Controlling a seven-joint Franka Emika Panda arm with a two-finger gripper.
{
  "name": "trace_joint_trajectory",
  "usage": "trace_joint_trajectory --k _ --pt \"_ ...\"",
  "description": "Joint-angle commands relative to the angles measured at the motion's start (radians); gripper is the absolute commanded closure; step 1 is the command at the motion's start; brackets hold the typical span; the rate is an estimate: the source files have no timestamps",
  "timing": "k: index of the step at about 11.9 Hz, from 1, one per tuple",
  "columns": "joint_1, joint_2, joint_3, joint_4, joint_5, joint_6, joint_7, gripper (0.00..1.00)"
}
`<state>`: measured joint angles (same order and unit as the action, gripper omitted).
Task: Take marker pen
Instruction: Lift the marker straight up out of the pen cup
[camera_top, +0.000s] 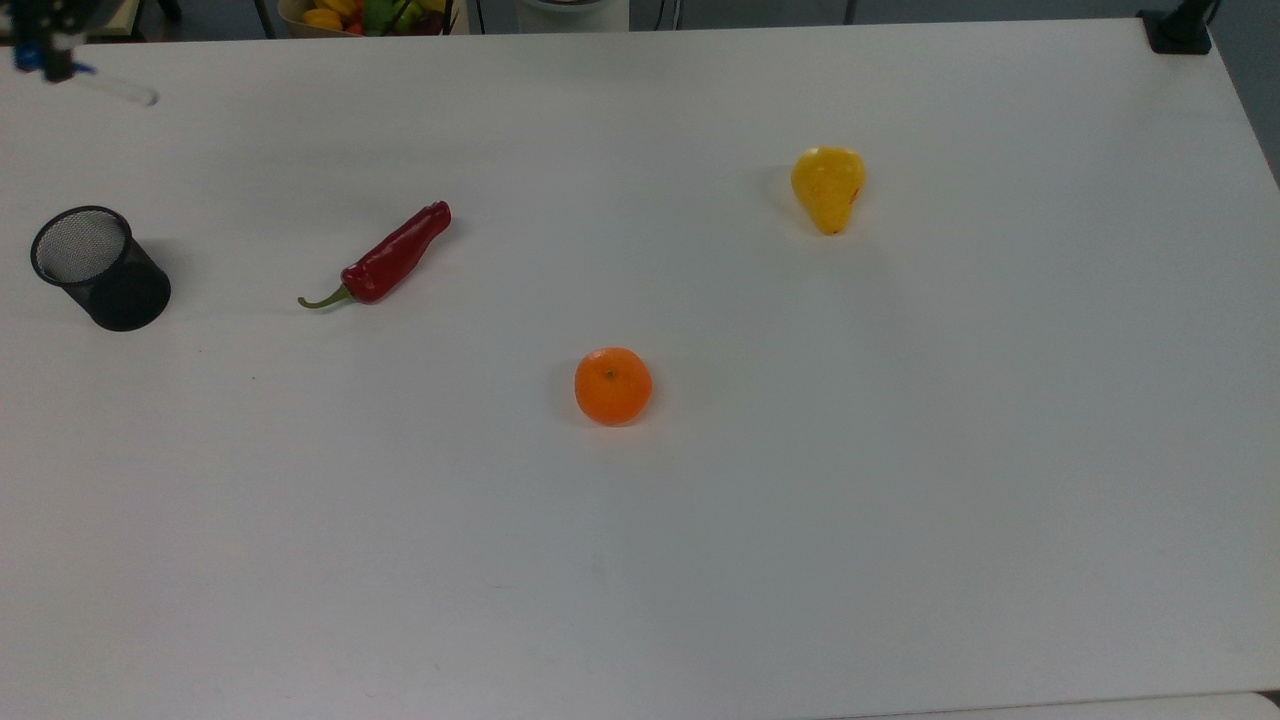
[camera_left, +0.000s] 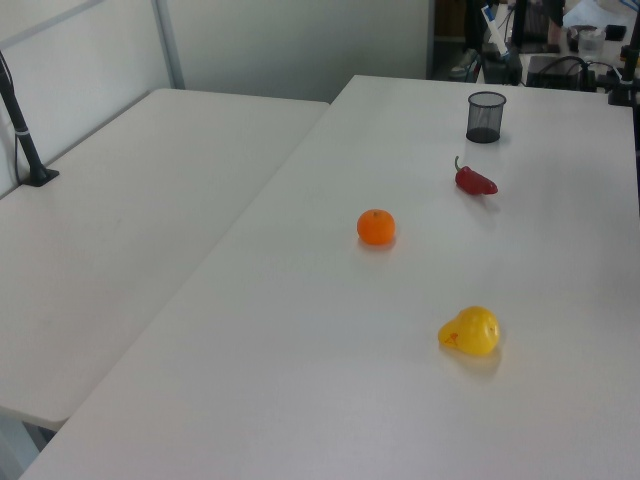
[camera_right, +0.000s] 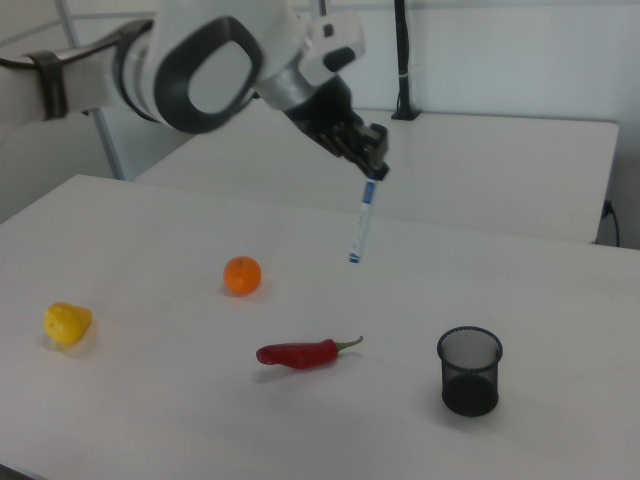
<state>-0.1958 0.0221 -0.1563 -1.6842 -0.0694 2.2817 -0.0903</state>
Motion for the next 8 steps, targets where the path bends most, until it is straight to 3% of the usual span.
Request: trace_joint_trajectory --k 1,3,5,7,8 --pt "0.100 -0.126 -0.006 -0.045 0.066 -0.230 0.011 1.00" --pt "0.163 -0.134 0.003 -0.043 0.107 -0.321 0.011 1.00" --pt "0.180 -0.126 0.064 -0.048 0.166 -0.401 0.012 1.00" --pt "0.182 -0.093 0.121 -0.048 0.268 -0.444 0.024 1.00" --pt "0.182 -0.079 0.151 -0.049 0.273 -0.447 0.049 1.00"
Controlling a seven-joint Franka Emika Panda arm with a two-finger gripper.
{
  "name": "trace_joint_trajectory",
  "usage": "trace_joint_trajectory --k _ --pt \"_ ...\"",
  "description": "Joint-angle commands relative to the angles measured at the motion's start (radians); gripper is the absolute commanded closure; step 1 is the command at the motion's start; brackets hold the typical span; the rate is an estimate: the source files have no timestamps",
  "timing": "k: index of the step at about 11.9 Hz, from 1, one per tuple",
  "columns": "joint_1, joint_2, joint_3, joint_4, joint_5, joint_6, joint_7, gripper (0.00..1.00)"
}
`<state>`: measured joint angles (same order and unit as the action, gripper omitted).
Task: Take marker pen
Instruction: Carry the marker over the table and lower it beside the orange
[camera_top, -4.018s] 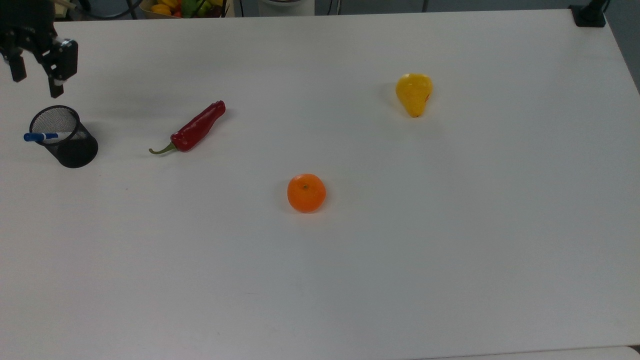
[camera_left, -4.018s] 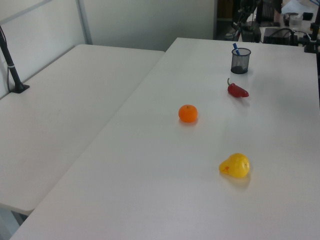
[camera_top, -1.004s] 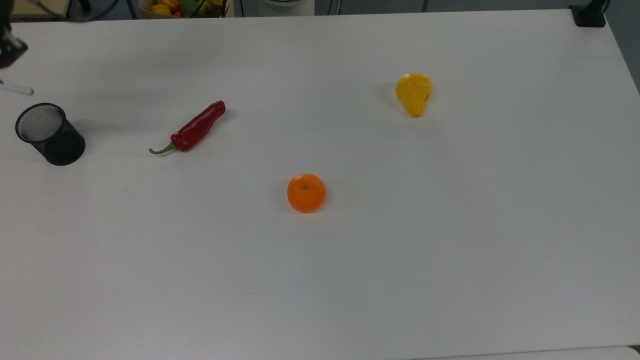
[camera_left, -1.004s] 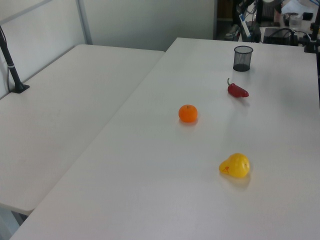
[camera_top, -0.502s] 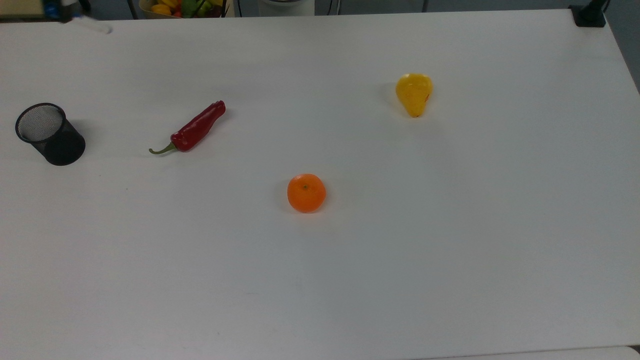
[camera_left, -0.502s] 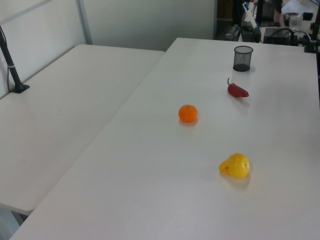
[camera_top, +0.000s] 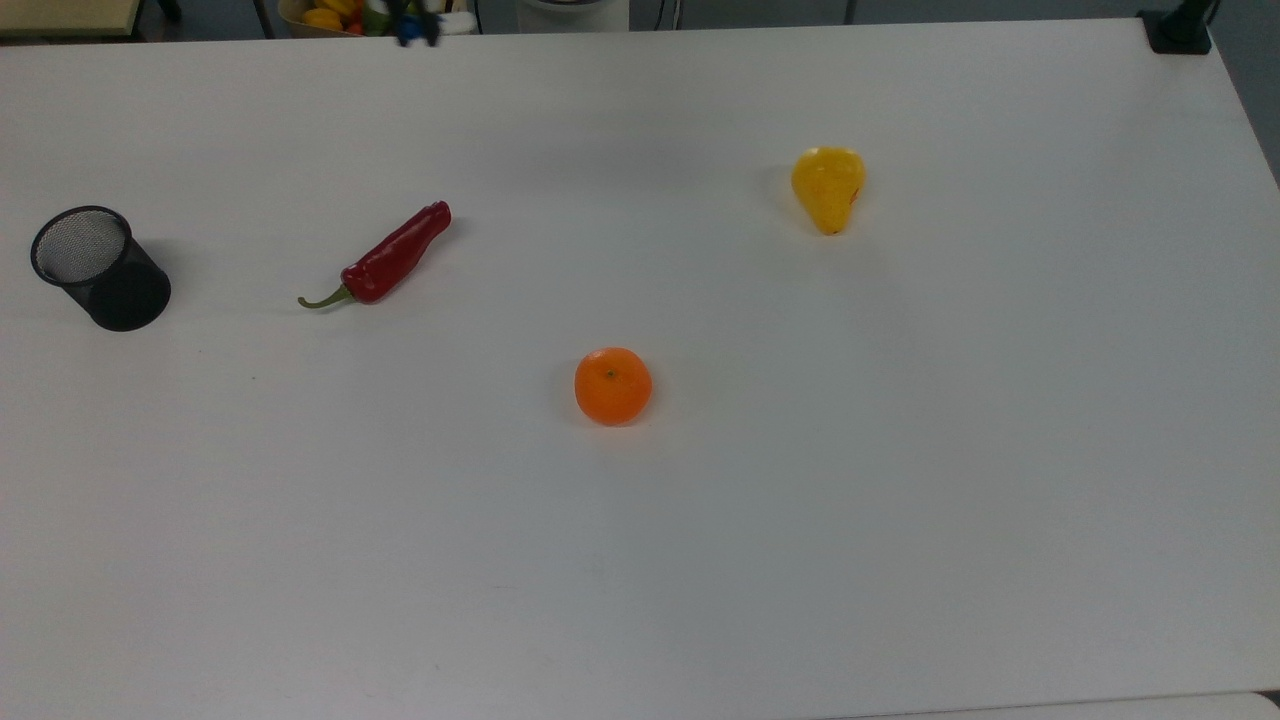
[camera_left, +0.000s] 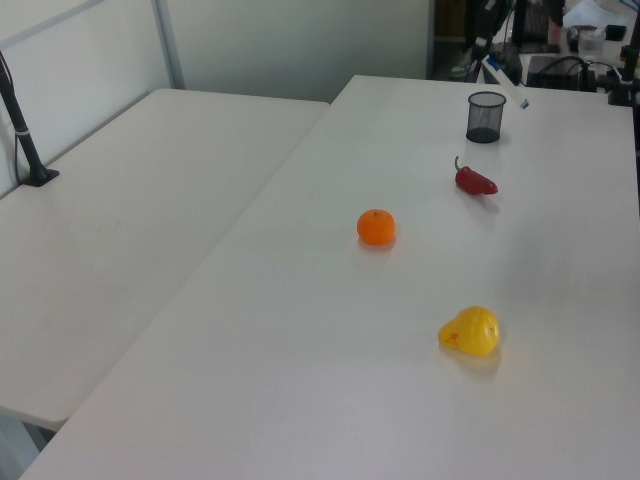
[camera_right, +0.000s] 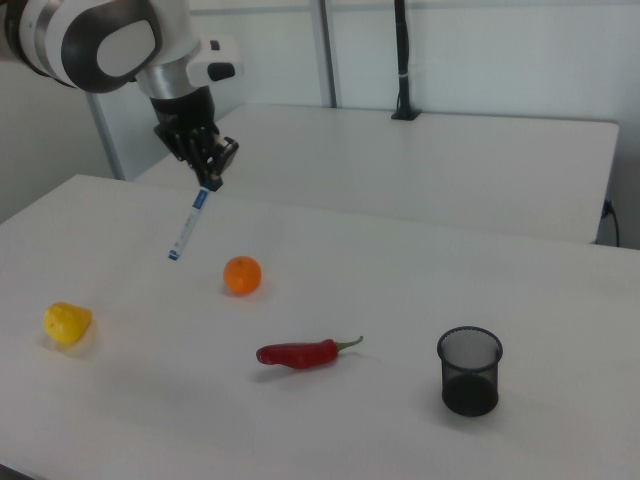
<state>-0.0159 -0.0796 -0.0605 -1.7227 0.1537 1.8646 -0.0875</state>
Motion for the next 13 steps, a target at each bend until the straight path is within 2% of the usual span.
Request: trace_joint_trajectory --k 1,3,6,13 --pt "0.004 0.056 0.109 -0.012 0.050 -0.025 0.087 1.00" --pt "0.010 0.128 0.168 -0.026 0.047 -0.007 0.103 0.99" --pt "0.060 0.216 0.171 -0.043 0.021 0.069 0.121 0.99" --pt "0.085 0.389 0.171 -0.081 -0.175 0.290 0.212 0.98"
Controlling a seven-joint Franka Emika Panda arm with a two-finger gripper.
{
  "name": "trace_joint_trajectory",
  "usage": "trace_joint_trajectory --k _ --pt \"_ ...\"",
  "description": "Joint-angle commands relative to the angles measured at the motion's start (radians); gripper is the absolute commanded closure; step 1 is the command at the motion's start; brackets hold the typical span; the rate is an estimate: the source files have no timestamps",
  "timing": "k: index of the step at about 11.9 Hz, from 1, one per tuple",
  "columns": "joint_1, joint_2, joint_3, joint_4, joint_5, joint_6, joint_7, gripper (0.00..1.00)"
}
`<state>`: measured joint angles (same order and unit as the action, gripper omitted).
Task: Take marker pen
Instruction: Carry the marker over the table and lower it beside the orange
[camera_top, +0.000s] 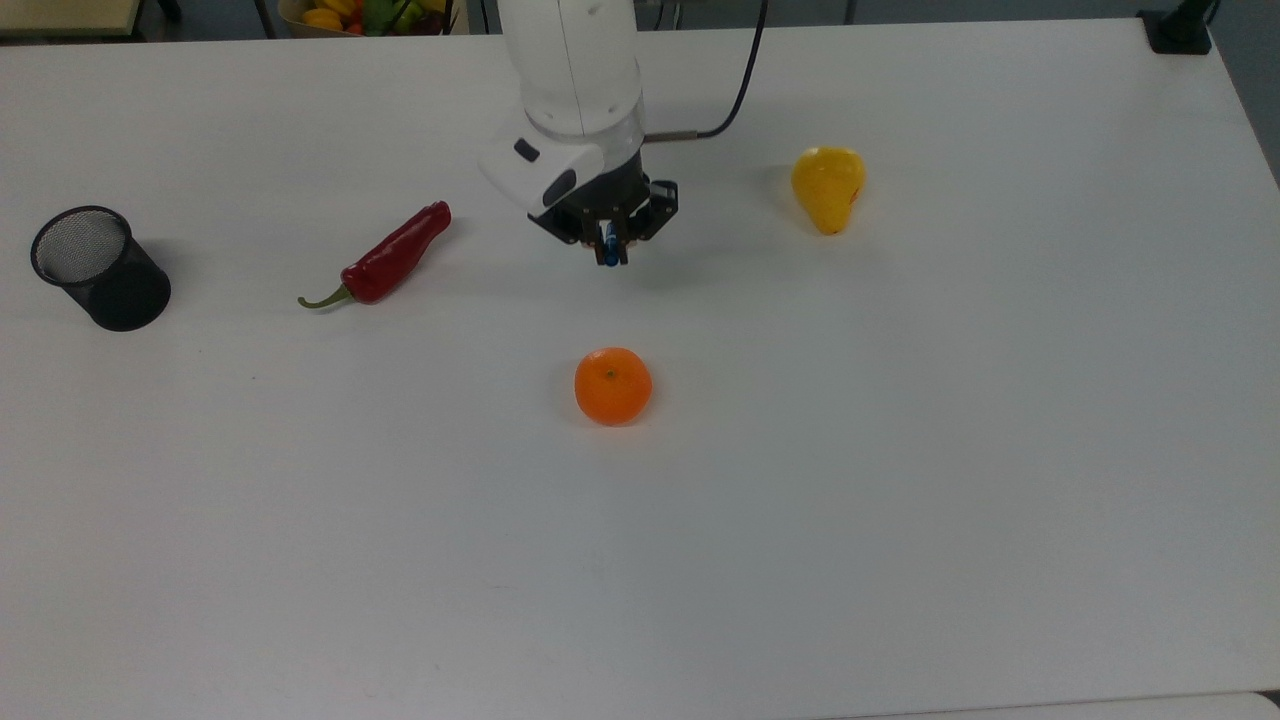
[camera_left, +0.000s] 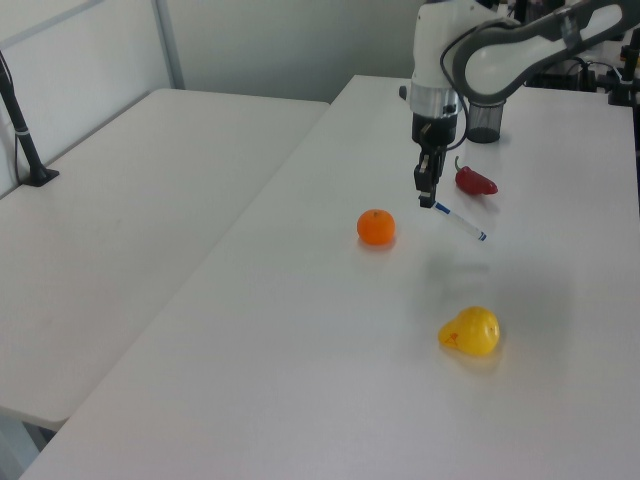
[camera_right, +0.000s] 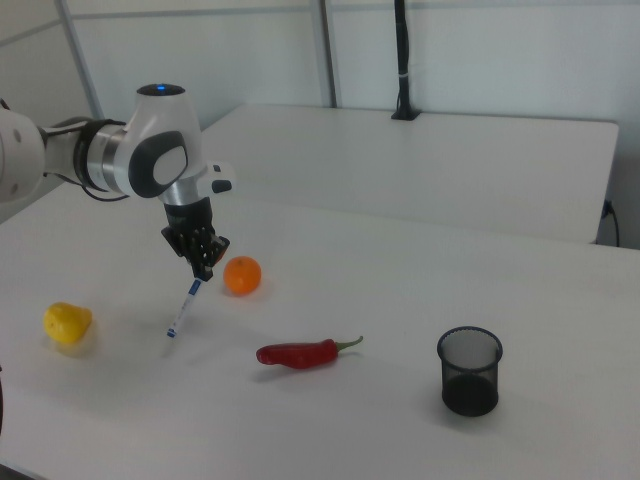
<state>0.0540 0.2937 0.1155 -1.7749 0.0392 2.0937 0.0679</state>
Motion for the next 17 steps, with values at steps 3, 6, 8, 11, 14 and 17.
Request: trace_joint_trajectory --k 3,6,8,11,14,17 --pt "0.020 0.038 -0.005 -0.061 -0.108 0.147 0.081 0.97" --pt "0.020 0.074 -0.005 -0.086 -0.151 0.219 0.110 0.97" --pt "0.020 0.096 -0.005 -0.087 -0.159 0.250 0.110 0.97" --pt "0.020 0.105 -0.005 -0.095 -0.176 0.258 0.108 0.89" --pt "0.018 0.104 -0.005 -0.095 -0.176 0.256 0.101 0.60" --pt "0.018 0.099 -0.005 -0.095 -0.176 0.255 0.105 0.26"
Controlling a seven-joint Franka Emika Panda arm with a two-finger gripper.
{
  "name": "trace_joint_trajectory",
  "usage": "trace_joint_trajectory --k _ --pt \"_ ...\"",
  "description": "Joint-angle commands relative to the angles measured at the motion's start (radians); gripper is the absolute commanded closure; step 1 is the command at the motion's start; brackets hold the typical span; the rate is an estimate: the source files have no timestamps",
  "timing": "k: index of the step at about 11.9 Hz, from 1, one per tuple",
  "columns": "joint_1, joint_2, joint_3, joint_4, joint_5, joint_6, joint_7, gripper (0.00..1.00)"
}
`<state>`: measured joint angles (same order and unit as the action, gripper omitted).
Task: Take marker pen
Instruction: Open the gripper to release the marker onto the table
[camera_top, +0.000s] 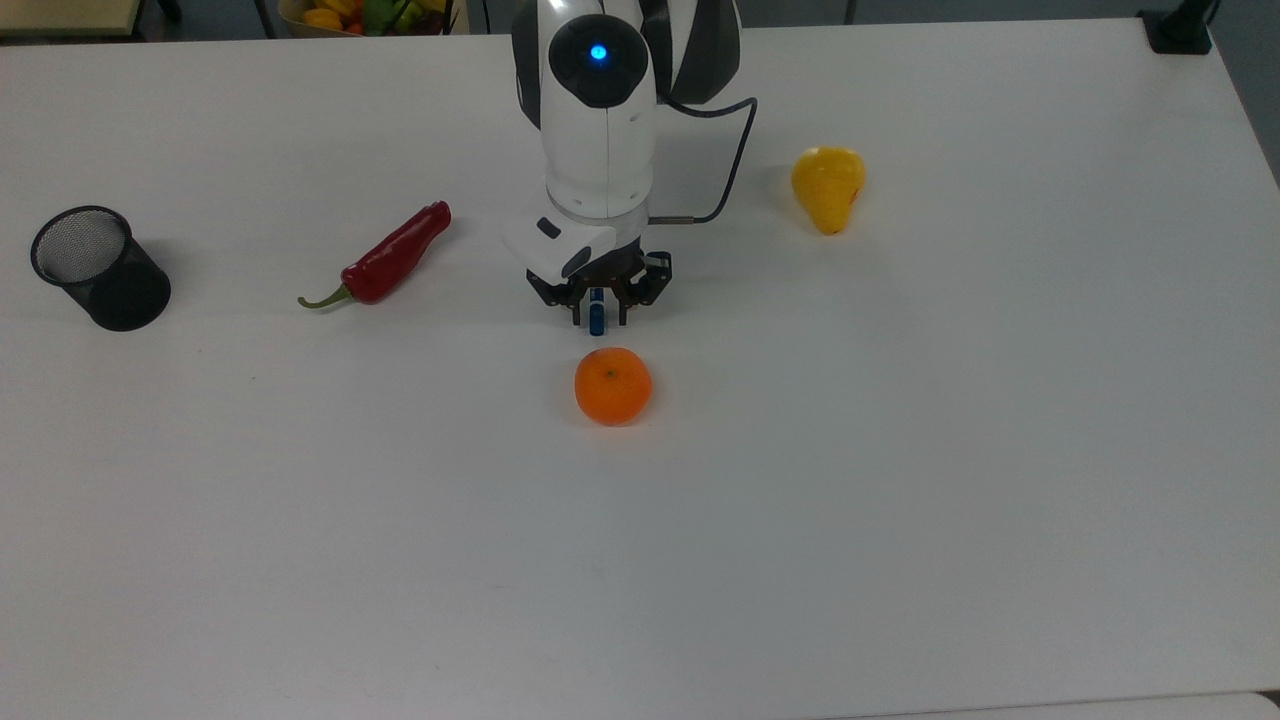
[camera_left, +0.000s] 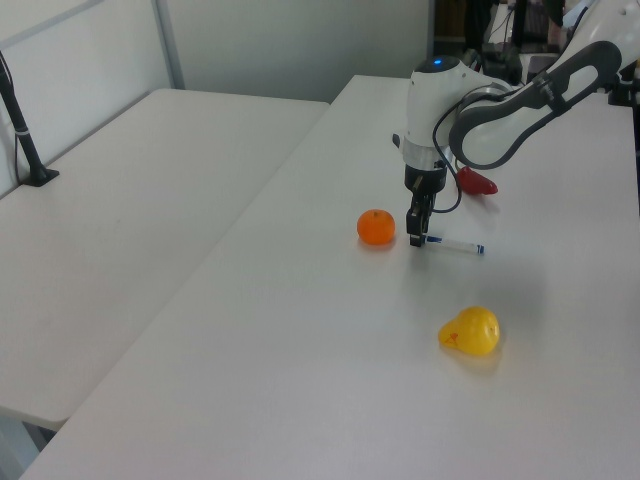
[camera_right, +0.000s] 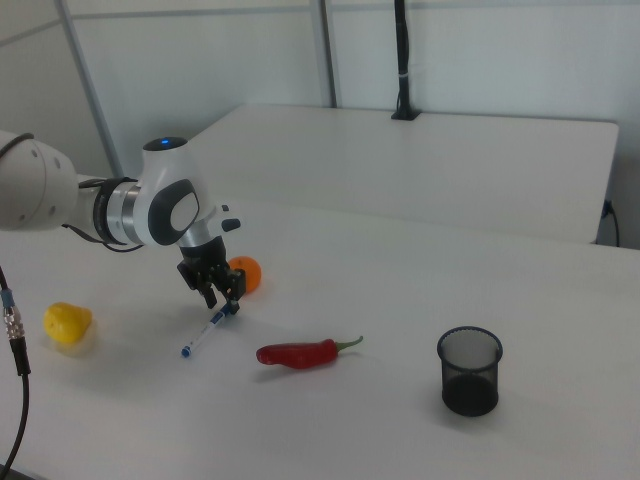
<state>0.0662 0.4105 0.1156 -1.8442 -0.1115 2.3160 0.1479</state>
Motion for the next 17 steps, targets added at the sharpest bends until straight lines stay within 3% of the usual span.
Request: trace_joint_trajectory --k 1,2,5,10,11,13,15,17 --pt "0.004 -0.022 -0.005 -0.026 -0.025 0.028 0.027 0.11" --pt "0.004 -0.030 -0.005 -0.024 -0.025 0.020 0.030 0.00" --pt "-0.005 -0.076 -0.005 -0.024 -0.024 -0.009 0.032 0.00" --pt "-0.034 -0.319 -0.016 0.005 -0.007 -0.300 0.033 0.00" --pt "-0.034 -0.379 -0.040 0.005 -0.001 -0.352 0.035 0.00" --pt "-0.032 -0.476 -0.085 0.032 0.076 -0.487 0.027 0.00" --pt "-0.019 -0.510 -0.134 0.091 0.128 -0.646 0.025 0.00" --pt "-0.003 -0.521 -0.140 0.097 0.135 -0.685 0.013 0.00"
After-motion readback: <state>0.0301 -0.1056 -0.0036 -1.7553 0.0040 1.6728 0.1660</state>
